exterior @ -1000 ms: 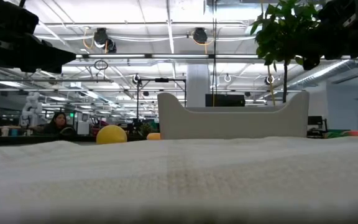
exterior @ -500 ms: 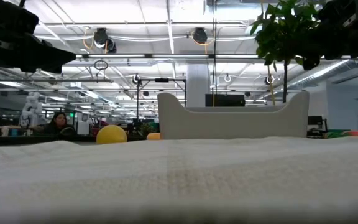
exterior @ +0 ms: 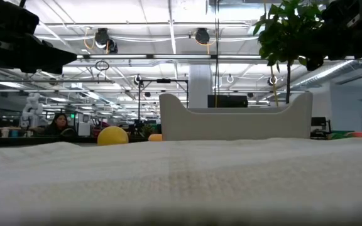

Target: Pick and placing Produce into tupperware

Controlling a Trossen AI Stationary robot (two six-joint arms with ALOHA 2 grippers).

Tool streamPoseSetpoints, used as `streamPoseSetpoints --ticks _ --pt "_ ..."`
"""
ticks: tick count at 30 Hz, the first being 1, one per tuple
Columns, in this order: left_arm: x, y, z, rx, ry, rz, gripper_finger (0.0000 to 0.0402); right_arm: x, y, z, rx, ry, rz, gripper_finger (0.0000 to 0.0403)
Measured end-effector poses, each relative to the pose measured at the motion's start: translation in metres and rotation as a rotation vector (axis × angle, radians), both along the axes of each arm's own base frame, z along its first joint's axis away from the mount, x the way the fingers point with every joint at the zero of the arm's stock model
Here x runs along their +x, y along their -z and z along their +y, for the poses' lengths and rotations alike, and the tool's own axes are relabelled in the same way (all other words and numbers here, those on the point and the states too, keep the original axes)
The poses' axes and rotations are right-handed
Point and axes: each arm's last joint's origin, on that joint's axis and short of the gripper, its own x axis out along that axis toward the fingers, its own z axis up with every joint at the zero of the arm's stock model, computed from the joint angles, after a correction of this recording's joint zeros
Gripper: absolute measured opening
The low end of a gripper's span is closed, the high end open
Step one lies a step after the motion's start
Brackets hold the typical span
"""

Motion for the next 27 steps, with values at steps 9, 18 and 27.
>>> streamPoseSetpoints --ticks 9,18,27 --pt "0.0 0.0 0.0 0.0 0.0 0.0 0.0019 0.0 0.0 0.0 0.0 0.0 0.0 0.0" --pt "0.0 -0.0001 0.0 0.0 0.0 0.0 0.0019 0.0 0.0 0.0 0.0 0.0 0.0 0.0" --pt "0.0 0.0001 0.0 0.0 0.0 0.0 0.0019 0.0 -0.0001 0.0 0.0 0.0 0.0 0.0"
